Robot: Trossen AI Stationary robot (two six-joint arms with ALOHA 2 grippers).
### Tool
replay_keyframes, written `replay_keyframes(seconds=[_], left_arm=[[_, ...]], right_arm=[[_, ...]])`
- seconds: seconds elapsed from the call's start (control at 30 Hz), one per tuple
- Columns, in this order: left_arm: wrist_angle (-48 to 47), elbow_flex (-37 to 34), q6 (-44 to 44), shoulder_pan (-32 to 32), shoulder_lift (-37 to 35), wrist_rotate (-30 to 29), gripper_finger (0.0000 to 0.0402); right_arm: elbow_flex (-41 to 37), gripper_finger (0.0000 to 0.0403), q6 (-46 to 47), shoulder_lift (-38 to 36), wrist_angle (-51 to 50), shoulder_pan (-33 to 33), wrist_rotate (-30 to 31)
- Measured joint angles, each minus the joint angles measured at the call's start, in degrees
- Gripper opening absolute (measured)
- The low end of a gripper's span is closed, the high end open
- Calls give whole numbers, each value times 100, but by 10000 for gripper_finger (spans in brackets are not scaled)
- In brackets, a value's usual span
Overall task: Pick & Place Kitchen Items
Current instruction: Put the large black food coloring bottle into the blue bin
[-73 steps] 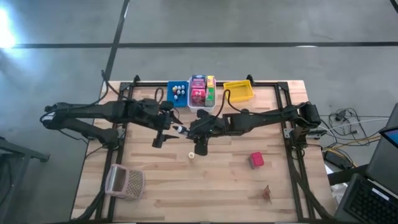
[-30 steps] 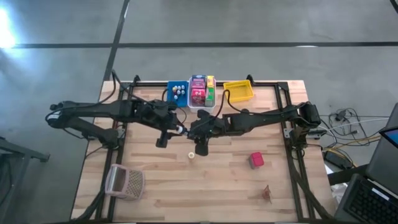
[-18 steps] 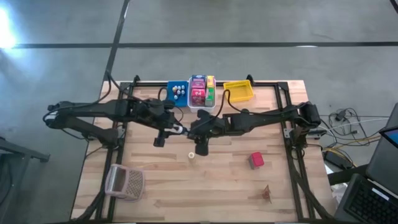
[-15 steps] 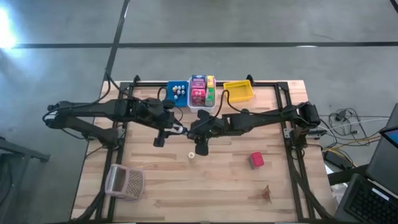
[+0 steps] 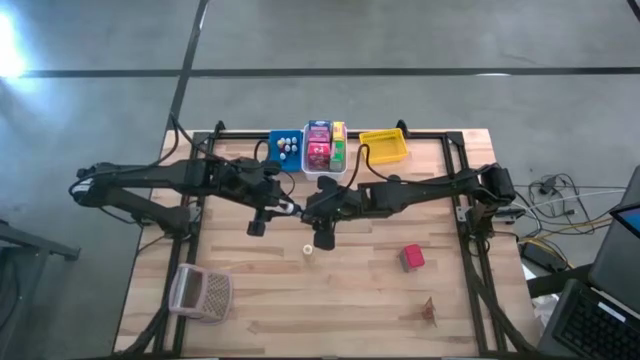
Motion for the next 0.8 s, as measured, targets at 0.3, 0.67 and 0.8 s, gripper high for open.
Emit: replay_keyframes(seconds=[0.3,0.67,0.8], left_arm=[[-54,0,0,0,0,-14,124],[-143,0,-7,13,-4,-23,131],[-353,17,-26,30,-24,-166,127]], right_arm=[[2,137,-25,0,0,0,-9],[2,159,-6,0,2,2,-9],[6,173,5,-6,2,2,-4]])
